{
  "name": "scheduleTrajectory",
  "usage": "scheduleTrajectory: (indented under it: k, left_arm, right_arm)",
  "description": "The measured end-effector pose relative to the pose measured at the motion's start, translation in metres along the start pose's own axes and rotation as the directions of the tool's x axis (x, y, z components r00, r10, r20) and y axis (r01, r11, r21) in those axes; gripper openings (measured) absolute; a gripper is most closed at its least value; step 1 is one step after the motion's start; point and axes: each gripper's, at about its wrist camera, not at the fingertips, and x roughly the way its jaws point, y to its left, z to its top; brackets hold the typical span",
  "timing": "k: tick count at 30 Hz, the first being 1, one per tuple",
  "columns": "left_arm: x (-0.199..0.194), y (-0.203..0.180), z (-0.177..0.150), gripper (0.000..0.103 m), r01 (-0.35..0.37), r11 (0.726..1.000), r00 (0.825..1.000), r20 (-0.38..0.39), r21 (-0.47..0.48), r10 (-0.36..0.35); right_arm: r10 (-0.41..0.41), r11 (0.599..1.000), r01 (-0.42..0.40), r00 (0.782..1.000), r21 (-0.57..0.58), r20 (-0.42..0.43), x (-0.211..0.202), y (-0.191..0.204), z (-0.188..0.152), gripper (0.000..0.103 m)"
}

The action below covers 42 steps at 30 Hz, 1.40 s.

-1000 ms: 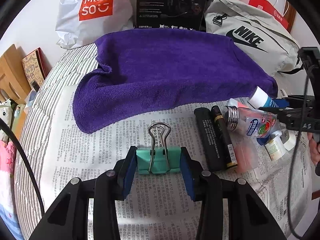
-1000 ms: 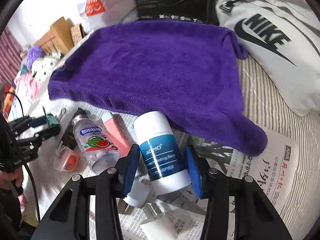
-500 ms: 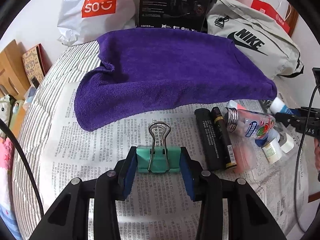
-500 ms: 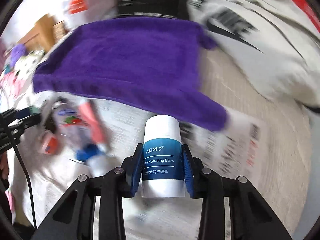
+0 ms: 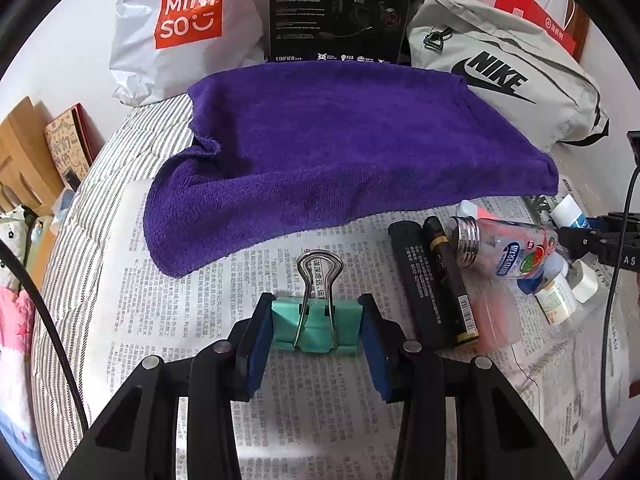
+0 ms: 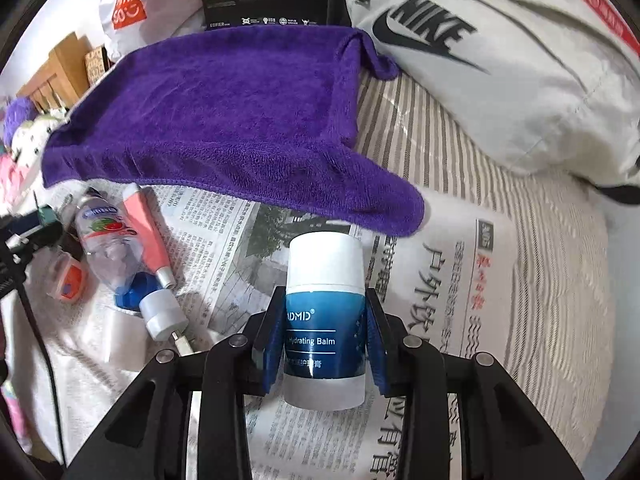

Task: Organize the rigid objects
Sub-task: 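Carry the clip and balm stick onto the purple towel and release both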

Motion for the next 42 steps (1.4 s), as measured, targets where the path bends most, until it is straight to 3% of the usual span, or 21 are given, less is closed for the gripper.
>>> scheduleTrajectory:
  k: [2,11,23,34,42]
  left_arm:
    - [-0.002,0.006,0.000,0.040,0.022,0.999,1.000,-0.007,-0.023,-0.022]
    - [-0.031,0.022,0.007,0.040,0.040,0.997,0.999,0.039,-0.069,-0.038]
    - [-0.046,0.009,0.049,0.040,0.035,0.999,0.994,0.105,-0.010,-0.033]
    - [-0.016,-0.005,0.098,0.040,0.088,0.996,0.990,0.108,0.021,-0.090]
    - [0.015,-0.006,0.128,0.040,0.114,0.993,0.988,0.106,0.026,-0.116]
  right_arm:
    - [0.039,0.999,-0.039,0.999,0.019,0.013,-0.007,-0.004,0.001,0.036]
    - [0.072,0.997,-0.073,0.995,0.016,0.069,-0.035,0.004,0.009,0.036]
    - [0.118,0.993,-0.119,0.983,-0.005,0.140,-0.048,0.019,0.050,0.036]
    - [0.128,0.991,-0.131,0.979,0.008,0.159,-0.034,0.017,0.098,0.036]
    - [0.128,0.991,-0.132,0.983,0.024,0.134,0.002,0.020,0.129,0.036]
